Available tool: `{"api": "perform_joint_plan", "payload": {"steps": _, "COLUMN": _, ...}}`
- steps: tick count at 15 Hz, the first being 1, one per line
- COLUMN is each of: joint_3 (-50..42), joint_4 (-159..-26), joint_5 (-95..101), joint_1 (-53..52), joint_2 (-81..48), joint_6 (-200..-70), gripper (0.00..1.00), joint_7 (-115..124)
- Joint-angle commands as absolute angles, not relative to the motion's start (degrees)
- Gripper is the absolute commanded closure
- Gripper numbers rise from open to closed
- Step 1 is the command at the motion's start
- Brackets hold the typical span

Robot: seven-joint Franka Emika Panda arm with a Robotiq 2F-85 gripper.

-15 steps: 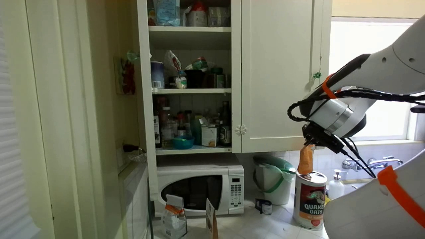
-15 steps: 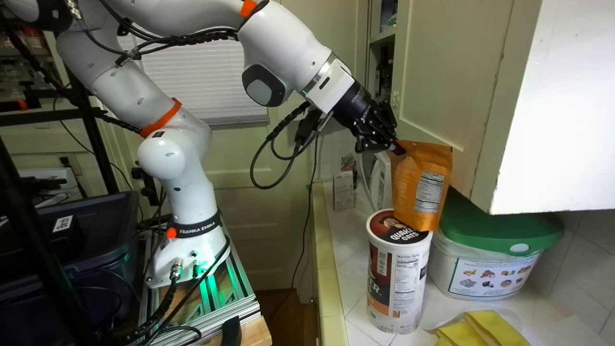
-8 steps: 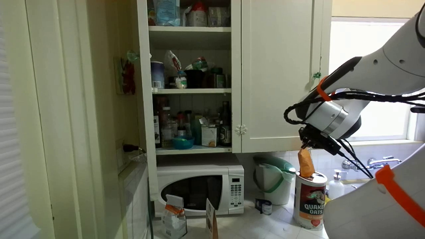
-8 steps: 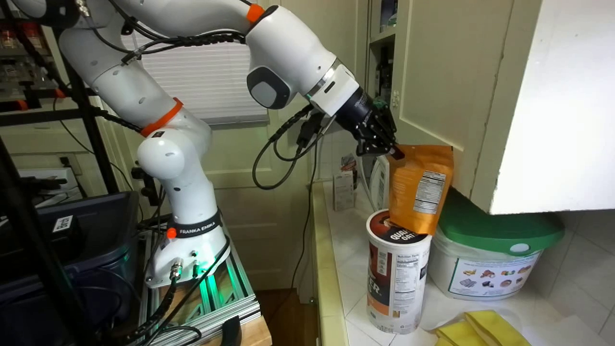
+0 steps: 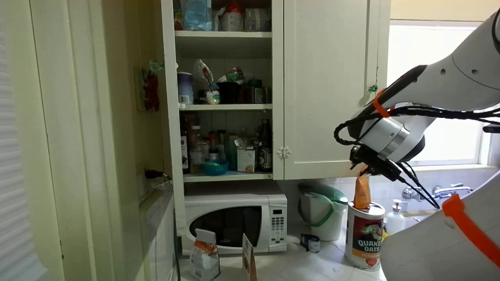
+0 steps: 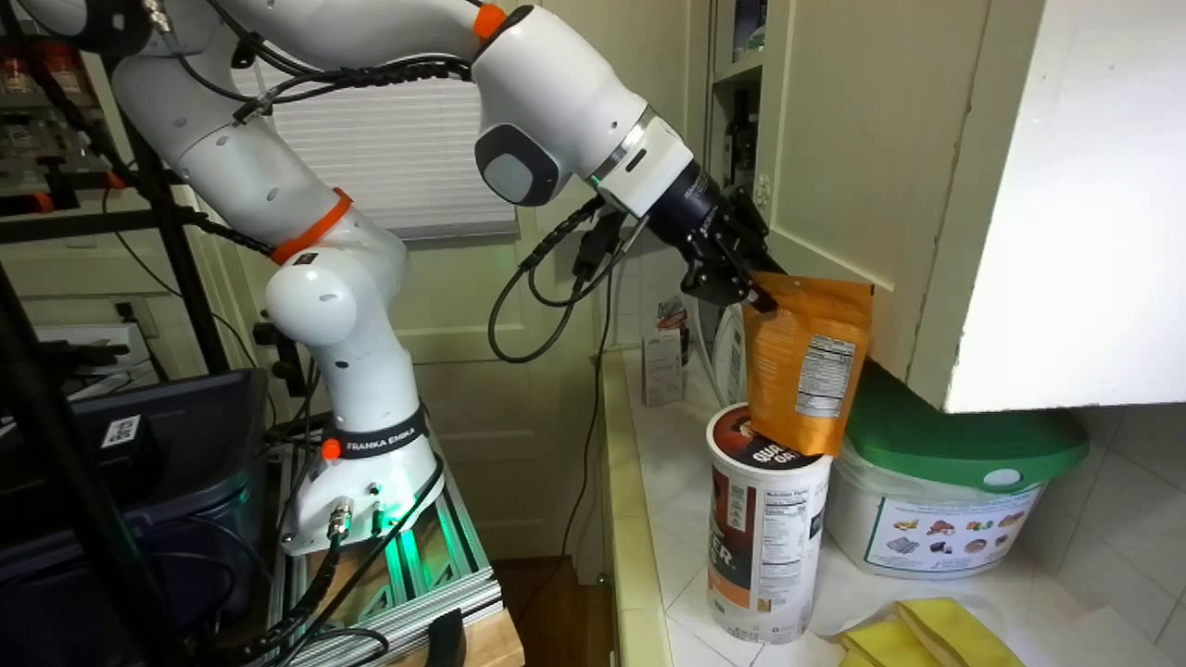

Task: Place the orange packet on top of the oats bottle

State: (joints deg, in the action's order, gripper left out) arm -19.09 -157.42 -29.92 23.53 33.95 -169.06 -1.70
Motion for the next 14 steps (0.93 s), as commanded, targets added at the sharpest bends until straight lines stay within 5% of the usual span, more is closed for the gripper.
{"api": "perform_joint_plan", "payload": {"steps": 1, "joint_3": -23.37, "joint_4": -157.21, "joint_5": -33.58, "joint_1": 18.23, "joint_2": 40.11, "joint_6": -167.92, "gripper": 0.27, "joint_7": -10.65}}
{"api": "perform_joint_plan", "payload": {"steps": 5, "joint_3": -23.91, "joint_4": -157.39, "joint_5": -32.91, "joint_1": 16.72, "joint_2": 46.15, "joint_6": -163.05, "gripper": 0.01, "joint_7": -20.88}}
{"api": "perform_joint_plan", "payload": {"steps": 14, "joint_3": -11.21, "joint_4": -157.26, "joint_5": -26.22, "joint_1": 26.20, "joint_2": 44.13, "joint_6": -147.56, "gripper": 0.00, "joint_7": -32.09}}
